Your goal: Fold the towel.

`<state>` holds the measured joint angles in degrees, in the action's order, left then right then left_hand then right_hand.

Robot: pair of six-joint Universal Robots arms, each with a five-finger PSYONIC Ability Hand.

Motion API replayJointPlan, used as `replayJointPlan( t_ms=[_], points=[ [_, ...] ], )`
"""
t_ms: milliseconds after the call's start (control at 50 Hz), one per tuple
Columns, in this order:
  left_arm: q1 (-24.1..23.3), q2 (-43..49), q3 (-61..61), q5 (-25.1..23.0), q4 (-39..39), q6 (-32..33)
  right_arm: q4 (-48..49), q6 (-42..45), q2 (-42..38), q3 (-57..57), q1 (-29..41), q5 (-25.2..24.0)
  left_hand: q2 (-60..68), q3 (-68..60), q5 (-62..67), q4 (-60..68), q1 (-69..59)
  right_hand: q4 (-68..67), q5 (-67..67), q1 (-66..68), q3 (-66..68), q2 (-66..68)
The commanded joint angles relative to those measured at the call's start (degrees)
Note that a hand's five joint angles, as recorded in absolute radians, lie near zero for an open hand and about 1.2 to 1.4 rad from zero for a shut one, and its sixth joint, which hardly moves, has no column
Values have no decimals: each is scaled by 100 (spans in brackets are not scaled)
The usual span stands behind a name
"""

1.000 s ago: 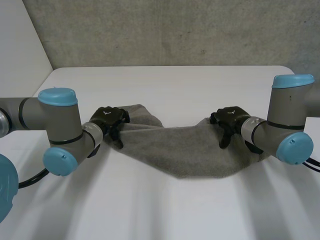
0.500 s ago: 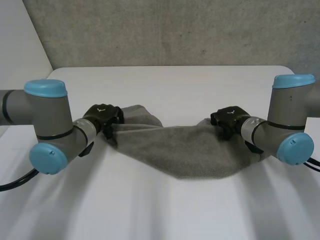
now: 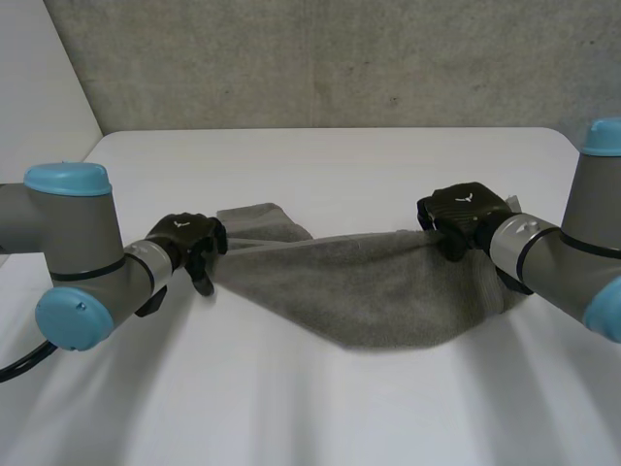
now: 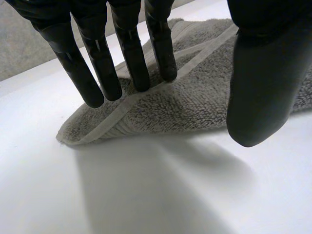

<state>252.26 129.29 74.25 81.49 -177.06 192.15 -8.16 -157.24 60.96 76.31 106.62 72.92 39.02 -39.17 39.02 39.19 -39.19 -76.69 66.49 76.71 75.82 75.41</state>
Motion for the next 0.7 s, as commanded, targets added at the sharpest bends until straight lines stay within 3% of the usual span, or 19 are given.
replayJointPlan(
  t_ms=[20, 200, 460, 620, 700],
  points=[
    [8, 88, -51, -2, -154, 42, -1, 18, 241, 437, 0, -85, -407, 423, -1407, -425, 424, -331, 351, 329, 418, 459],
    [8, 263, -183, 25, -443, 507, 8, 27, 355, 736, 8, -323, -525, 540, -1525, -542, 542, -331, 351, 329, 418, 459],
    [17, 360, -245, -11, -637, 543, 60, 27, 469, 806, -9, -323, -693, 709, -1693, -711, 710, -331, 351, 329, 418, 459],
    [-1, 562, -245, -11, -628, 561, 87, 27, 452, 701, -18, -323, -88, 103, -1088, -105, 105, -331, 351, 329, 418, 459],
    [-1, 580, -245, -19, -628, 561, 95, 27, 443, 631, -27, -323, 900, -885, -100, 883, -883, -331, 351, 329, 418, 459]
  ],
)
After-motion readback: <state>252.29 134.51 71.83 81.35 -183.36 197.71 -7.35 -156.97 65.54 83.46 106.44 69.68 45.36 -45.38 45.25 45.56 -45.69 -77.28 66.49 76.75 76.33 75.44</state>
